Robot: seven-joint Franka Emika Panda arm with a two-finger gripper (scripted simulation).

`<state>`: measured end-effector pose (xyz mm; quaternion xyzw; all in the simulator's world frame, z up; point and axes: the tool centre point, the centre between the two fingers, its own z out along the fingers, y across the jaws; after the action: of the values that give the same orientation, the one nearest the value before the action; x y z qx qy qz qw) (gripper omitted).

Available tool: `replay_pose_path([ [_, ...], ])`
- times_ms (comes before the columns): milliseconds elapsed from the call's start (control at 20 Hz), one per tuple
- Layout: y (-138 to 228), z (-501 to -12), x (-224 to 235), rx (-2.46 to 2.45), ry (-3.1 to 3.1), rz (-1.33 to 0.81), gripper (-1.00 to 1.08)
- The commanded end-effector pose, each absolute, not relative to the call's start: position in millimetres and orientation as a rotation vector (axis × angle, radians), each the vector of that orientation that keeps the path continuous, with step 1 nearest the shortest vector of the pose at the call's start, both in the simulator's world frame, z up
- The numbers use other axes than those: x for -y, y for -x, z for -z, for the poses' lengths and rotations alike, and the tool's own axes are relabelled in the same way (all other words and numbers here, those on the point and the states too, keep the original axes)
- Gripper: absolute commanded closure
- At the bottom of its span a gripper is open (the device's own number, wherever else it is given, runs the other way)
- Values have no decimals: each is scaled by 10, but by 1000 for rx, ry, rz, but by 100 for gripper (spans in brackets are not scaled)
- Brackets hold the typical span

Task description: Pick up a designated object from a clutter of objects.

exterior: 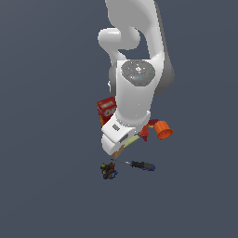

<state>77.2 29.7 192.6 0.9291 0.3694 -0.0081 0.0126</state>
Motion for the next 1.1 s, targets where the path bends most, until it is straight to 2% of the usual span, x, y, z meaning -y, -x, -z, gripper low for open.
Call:
replay_pose_path([
  [0, -832, -1771, -336, -1262, -2851, 24, -92],
  [600, -1032, -1036, -530, -1735, -2607, 13, -92],
  [1050, -1082, -715, -619, -1921, -2484, 2, -92],
])
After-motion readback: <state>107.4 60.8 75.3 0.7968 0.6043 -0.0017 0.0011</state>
